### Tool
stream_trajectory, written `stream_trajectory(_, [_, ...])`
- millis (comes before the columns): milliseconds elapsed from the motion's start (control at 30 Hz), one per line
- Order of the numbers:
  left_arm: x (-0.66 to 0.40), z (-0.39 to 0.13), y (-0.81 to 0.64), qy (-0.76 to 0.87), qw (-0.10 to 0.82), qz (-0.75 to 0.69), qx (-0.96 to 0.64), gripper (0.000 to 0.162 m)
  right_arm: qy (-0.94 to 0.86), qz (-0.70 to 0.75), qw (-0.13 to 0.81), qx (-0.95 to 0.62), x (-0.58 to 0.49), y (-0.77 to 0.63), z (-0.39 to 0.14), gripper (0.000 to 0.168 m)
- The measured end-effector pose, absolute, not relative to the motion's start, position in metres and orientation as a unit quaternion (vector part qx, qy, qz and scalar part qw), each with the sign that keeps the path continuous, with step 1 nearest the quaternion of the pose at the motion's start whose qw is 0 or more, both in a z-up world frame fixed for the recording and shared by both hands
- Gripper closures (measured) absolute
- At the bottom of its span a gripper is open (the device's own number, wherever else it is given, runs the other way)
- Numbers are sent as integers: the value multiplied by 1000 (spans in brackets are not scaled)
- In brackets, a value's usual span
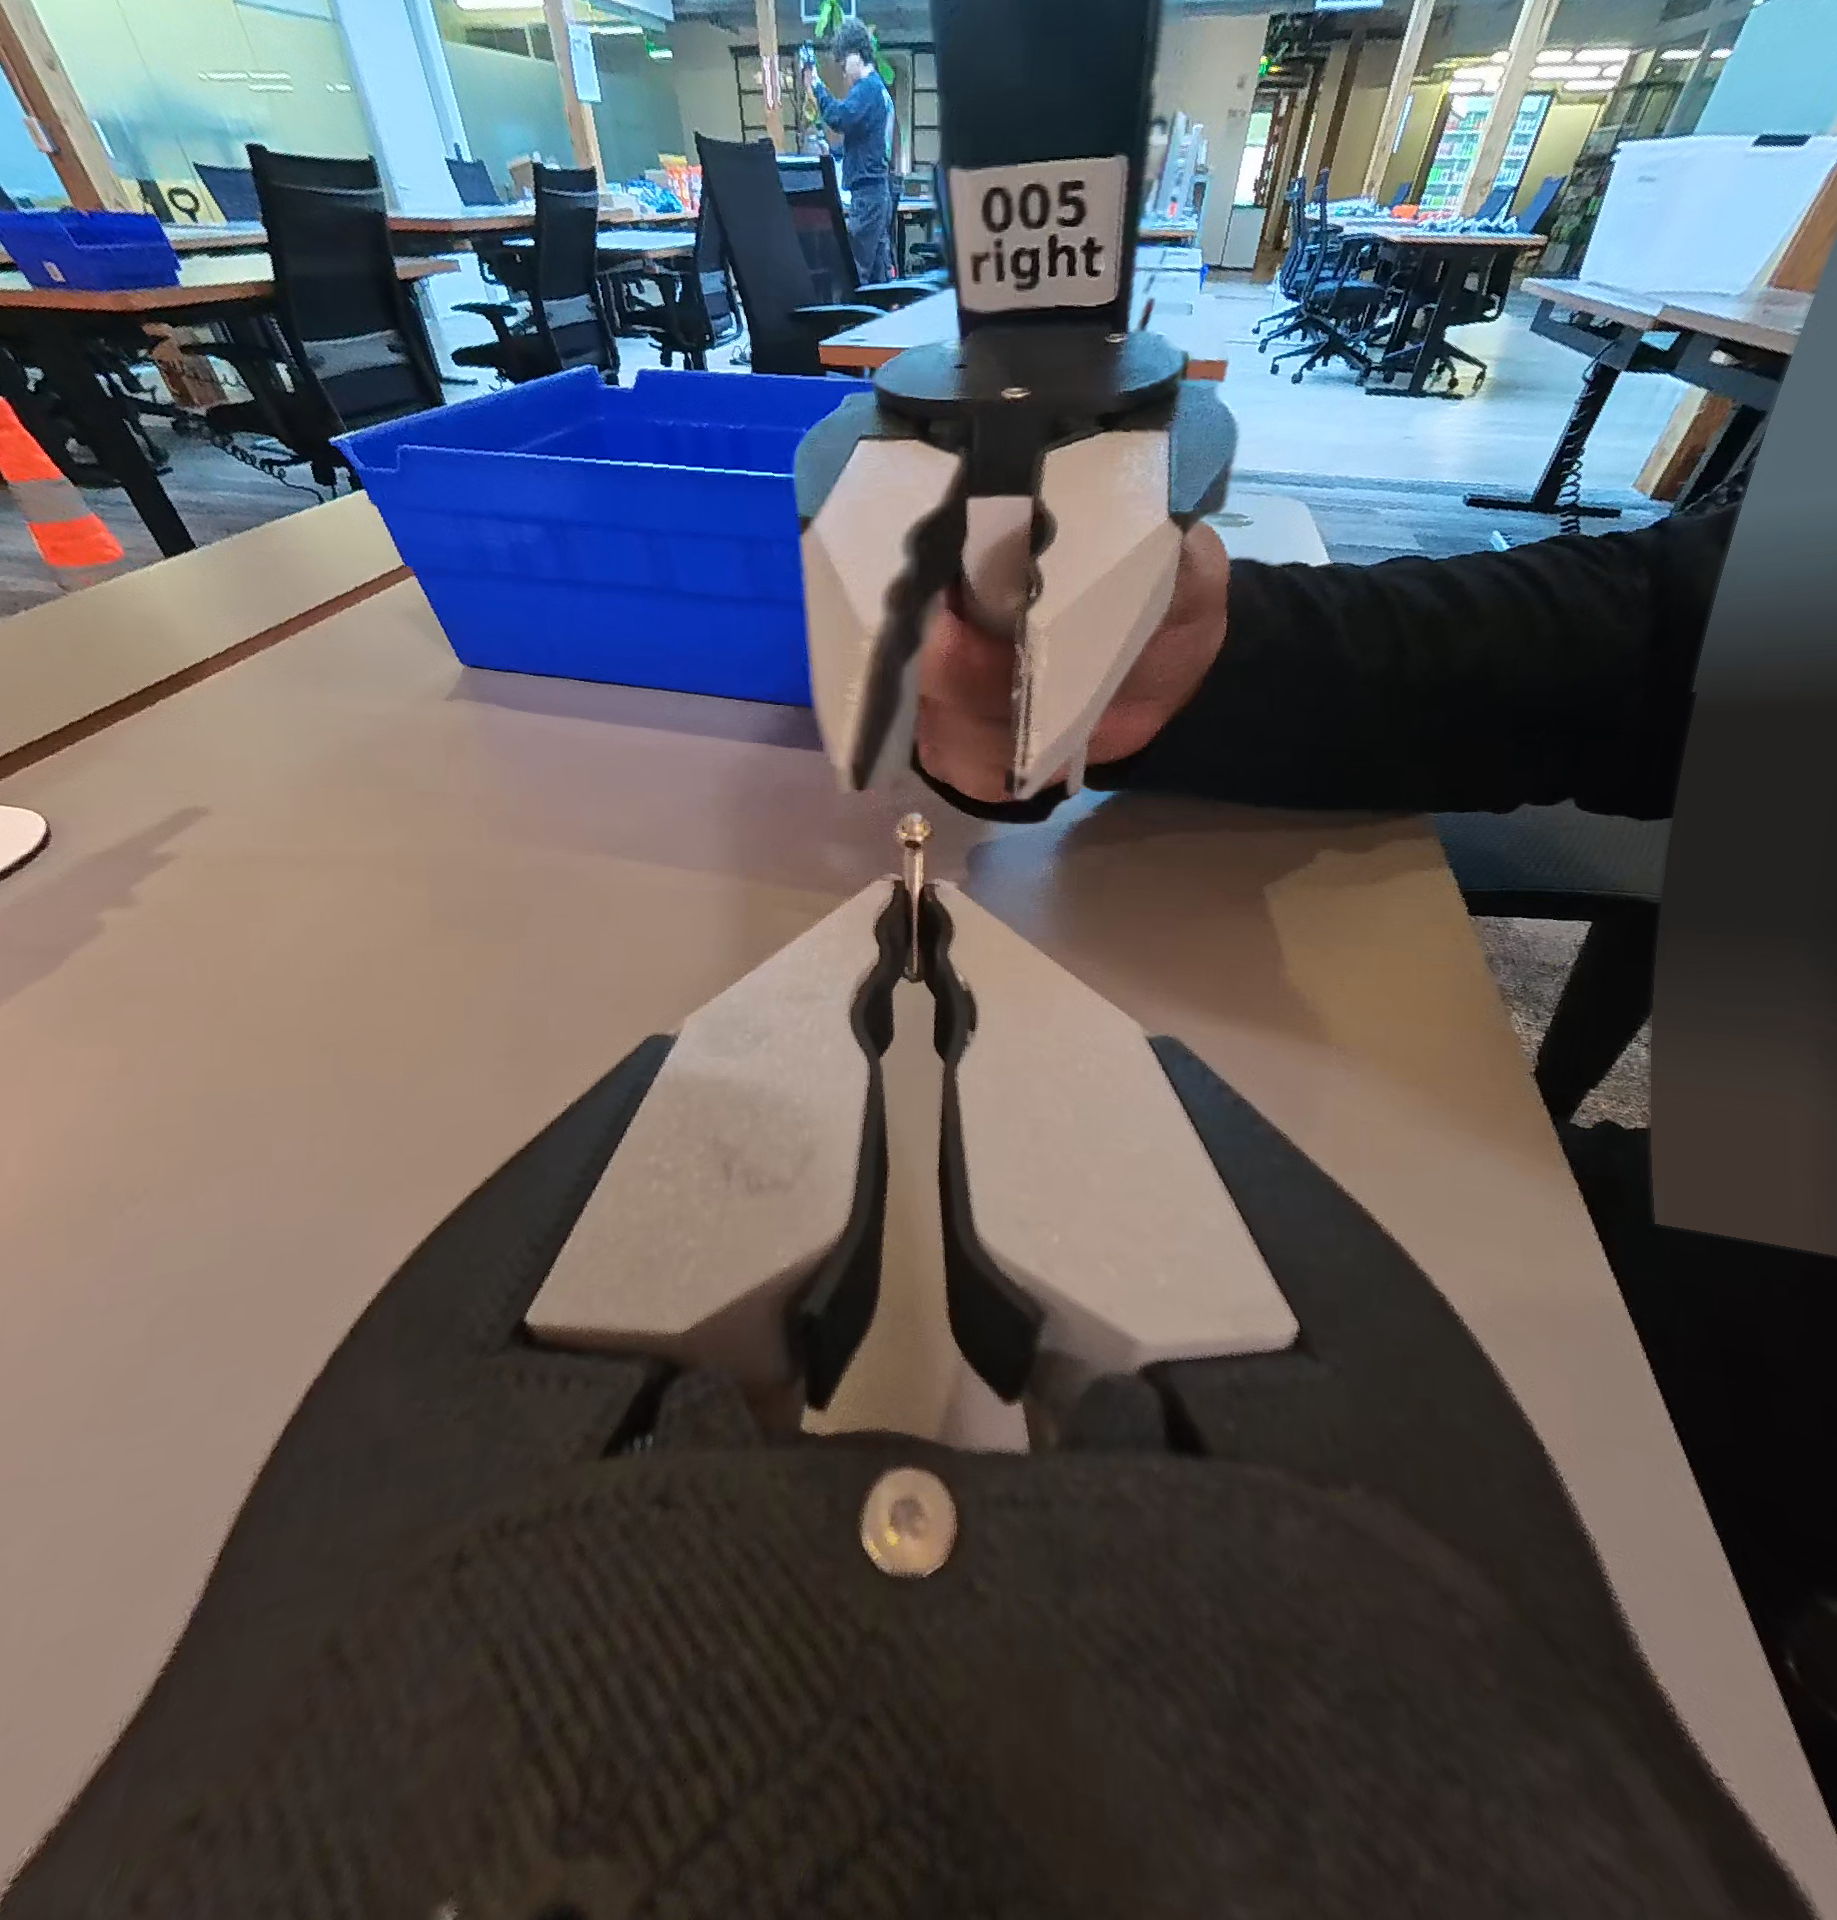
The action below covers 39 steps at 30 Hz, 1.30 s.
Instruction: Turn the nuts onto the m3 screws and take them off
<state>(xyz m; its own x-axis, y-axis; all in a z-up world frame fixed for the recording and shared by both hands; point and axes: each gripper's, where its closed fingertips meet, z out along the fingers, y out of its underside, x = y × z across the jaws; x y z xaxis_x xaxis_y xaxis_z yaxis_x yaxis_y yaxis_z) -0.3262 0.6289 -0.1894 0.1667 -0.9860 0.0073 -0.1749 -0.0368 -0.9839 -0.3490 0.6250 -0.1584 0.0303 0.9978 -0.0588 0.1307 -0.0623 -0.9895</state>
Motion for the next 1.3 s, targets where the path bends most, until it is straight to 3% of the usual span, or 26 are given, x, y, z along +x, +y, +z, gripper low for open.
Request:
stream_trajectory(167, [-325,-193,630,497,486,-408,-592,162,-526,461,438,-565,-363,620,-171,141])
stream_trajectory(267, [-327,-191,634,487,492,-407,-596,162,-530,457,444,-559,-356,620,-168,148])
stream_trajectory(300, [-328,-190,635,484,493,-408,-597,162,-532,461,446,-553,-352,619,-166,160])
stream_trajectory(333, [-329,-190,635,483,491,-410,-598,162,-525,467,452,-549,-349,620,-162,162])
stream_trajectory(467, [-326,-194,633,490,481,-411,-600,162,-498,483,451,-561,-352,628,-159,139])
stream_trajectory(667, [-327,-193,635,486,487,-405,-602,162,-536,451,442,-561,-360,620,-171,141])
stream_trajectory(767, [-329,-193,639,480,489,-401,-608,162,-522,469,443,-558,-349,623,-164,152])
stream_trajectory(900, [-328,-194,638,479,482,-408,-610,162,-490,485,451,-567,-348,633,-158,140])
stream_trajectory(1100, [-327,-195,637,484,481,-404,-610,162,-519,461,438,-571,-365,624,-173,136])
stream_trajectory(1200, [-329,-194,640,476,486,-402,-613,162,-521,462,440,-567,-354,625,-170,149])
stream_trajectory(1233, [-330,-195,642,473,485,-400,-617,162,-524,470,439,-559,-350,622,-167,163])
stream_trajectory(1300, [-330,-194,641,471,480,-411,-616,162,-506,473,450,-563,-347,629,-163,158])
